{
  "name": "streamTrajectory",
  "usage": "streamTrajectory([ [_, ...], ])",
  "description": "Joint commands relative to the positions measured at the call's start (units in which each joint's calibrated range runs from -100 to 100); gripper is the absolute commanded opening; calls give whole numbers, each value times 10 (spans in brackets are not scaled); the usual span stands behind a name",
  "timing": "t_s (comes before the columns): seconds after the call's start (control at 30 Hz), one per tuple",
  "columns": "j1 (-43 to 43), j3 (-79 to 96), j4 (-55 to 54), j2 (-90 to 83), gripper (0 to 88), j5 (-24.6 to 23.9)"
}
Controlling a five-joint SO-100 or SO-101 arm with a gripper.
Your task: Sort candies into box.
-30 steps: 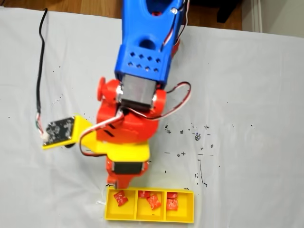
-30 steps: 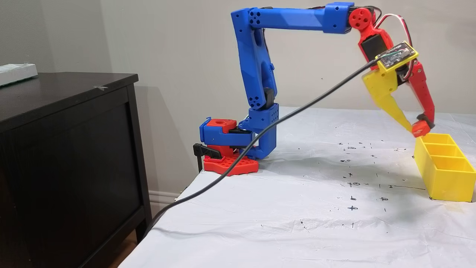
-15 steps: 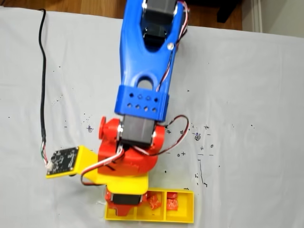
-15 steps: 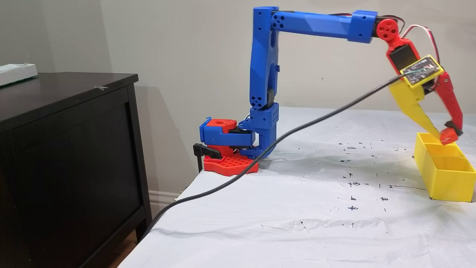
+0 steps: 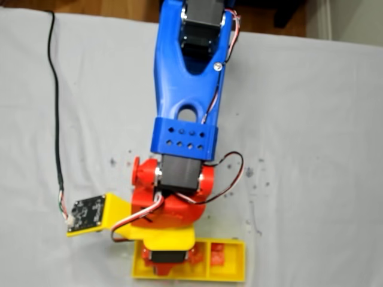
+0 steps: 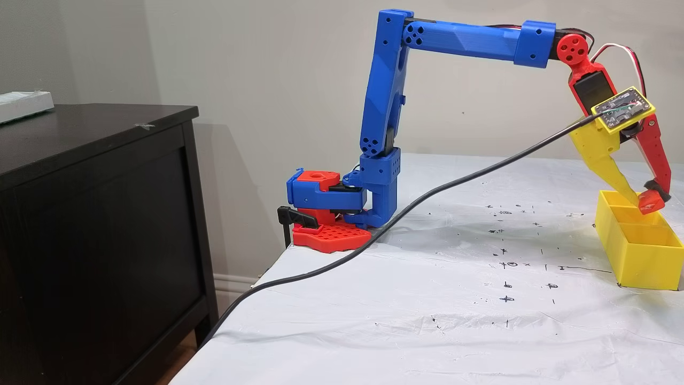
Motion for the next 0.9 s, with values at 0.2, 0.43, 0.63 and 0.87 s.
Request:
streamTrajectory([
  [0.2, 8, -20, -6, 3, 1, 2],
  [0.43, 16, -28, 18, 15, 1, 7],
  [0.63, 15, -22, 17, 15, 1, 7],
  [0.87, 14, -26, 13, 20, 117, 15],
])
